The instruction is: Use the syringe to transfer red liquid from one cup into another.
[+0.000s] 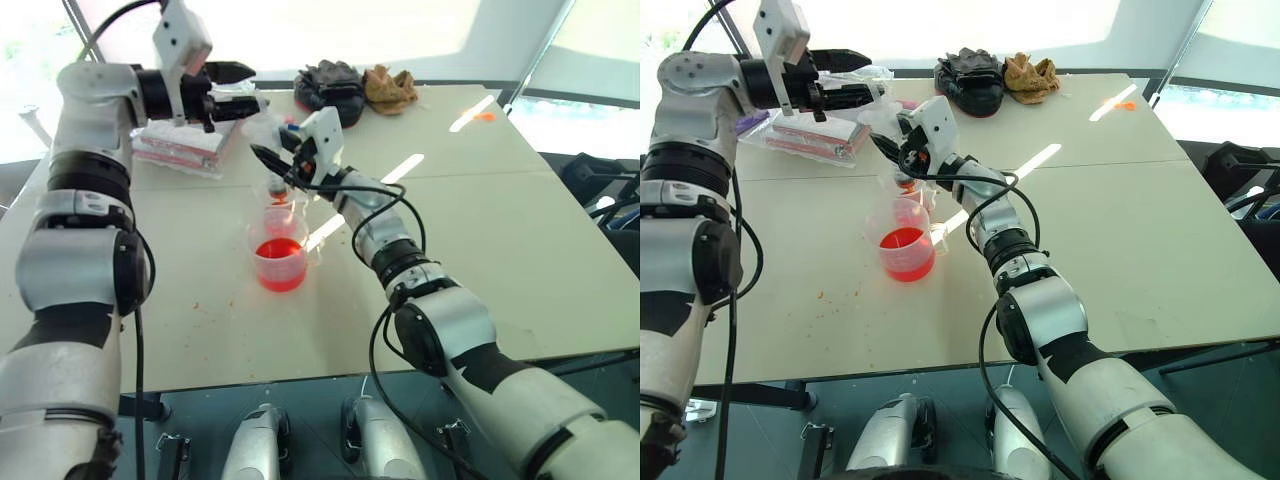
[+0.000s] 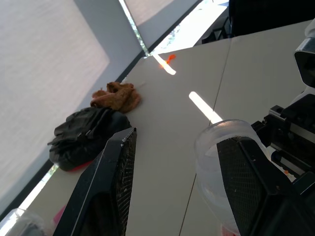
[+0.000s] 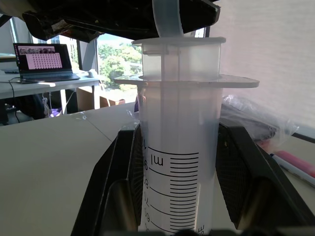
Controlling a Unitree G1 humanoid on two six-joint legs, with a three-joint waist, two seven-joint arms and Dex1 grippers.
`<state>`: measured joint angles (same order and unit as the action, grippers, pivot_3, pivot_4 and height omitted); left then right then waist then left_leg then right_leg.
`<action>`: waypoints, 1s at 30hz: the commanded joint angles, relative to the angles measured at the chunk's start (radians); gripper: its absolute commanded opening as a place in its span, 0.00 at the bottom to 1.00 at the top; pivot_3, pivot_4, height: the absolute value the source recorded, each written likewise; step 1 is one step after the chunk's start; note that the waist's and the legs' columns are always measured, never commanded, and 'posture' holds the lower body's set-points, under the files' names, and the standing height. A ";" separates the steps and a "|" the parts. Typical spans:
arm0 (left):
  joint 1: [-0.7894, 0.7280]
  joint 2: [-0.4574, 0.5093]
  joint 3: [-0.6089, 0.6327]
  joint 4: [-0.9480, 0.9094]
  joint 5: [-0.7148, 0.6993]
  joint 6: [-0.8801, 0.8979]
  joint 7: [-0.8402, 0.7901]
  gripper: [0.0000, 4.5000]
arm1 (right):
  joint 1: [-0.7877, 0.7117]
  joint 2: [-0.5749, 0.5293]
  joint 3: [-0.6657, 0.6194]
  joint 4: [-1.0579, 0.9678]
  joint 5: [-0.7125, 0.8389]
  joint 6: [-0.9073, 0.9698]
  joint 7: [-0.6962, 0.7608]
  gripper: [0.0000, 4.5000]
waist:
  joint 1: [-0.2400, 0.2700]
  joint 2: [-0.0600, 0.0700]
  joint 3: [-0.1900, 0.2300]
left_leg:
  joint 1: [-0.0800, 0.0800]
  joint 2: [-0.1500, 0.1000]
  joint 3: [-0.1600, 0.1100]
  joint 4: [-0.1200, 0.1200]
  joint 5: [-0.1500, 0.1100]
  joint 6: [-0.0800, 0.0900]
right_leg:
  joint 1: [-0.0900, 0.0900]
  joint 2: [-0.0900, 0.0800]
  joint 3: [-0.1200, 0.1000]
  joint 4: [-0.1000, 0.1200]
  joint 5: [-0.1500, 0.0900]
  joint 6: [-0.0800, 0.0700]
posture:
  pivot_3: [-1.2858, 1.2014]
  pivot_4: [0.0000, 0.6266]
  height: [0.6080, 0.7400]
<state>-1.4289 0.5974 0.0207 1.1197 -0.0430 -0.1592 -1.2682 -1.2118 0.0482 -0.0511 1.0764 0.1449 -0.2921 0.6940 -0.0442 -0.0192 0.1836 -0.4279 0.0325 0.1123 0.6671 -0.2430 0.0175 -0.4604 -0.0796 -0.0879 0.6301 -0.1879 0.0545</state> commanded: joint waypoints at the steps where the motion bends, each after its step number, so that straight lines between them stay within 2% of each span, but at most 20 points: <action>1: 0.029 -0.024 -0.038 0.019 0.032 -0.005 -0.034 0.57 | -0.045 0.011 -0.025 -0.175 0.058 -0.004 0.005 0.34 | 0.001 0.000 0.000 | 0.000 0.000 0.000 0.000 0.000 0.000 | 0.000 0.000 0.000 0.000 0.000 0.000 | 0.52 0.24 1.00; 11: 0.047 -0.033 -0.043 0.018 0.033 -0.005 -0.048 0.57 | -0.022 0.013 -0.028 -0.276 0.066 0.055 -0.007 0.34 | 0.000 0.000 0.000 | 0.000 0.000 0.000 0.000 0.000 0.000 | 0.000 0.000 0.000 0.000 0.000 0.000 | 0.52 0.24 1.00; 17: 0.022 -0.024 0.022 -0.001 -0.041 0.067 -0.042 0.57 | -0.018 0.015 -0.032 -0.293 0.073 0.072 -0.012 0.34 | 0.000 0.000 0.000 | 0.000 0.000 0.000 0.000 0.000 0.000 | 0.000 0.000 0.000 0.000 0.000 0.000 | 0.52 0.24 1.00; 20: 0.005 0.038 0.077 -0.046 -0.098 0.151 -0.067 0.57 | -0.009 0.014 -0.034 -0.313 0.086 0.091 -0.016 0.34 | -0.002 0.000 0.000 | 0.000 0.000 0.000 0.000 0.000 0.000 | 0.000 0.000 0.000 0.000 0.000 0.000 | 0.52 0.24 1.00; 26: 0.110 0.181 0.148 -0.259 -0.211 0.387 -0.131 0.57 | 0.008 -0.002 -0.028 -0.355 0.090 0.106 -0.024 0.34 | -0.004 0.000 0.000 | 0.000 0.000 -0.001 0.000 0.000 0.000 | -0.001 0.000 0.000 0.001 0.000 0.000 | 0.52 0.24 1.00; 30: 0.352 0.235 0.231 -0.579 -0.309 0.583 -0.051 0.57 | 0.005 -0.033 -0.036 -0.391 0.096 0.130 -0.036 0.34 | 0.000 0.000 0.000 | 0.000 0.000 -0.001 0.000 0.000 0.000 | -0.001 0.000 0.001 0.001 0.000 0.000 | 0.52 0.24 1.00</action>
<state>-1.1262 0.8093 0.2042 0.6846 -0.2972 0.3552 -1.3558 -1.1722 0.0294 -0.0759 0.7414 0.2202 -0.1682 0.6661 -0.0445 -0.0188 0.1838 -0.4280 0.0328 0.1105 0.6672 -0.2429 0.0172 -0.4608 -0.0798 -0.0874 0.6311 -0.1880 0.0545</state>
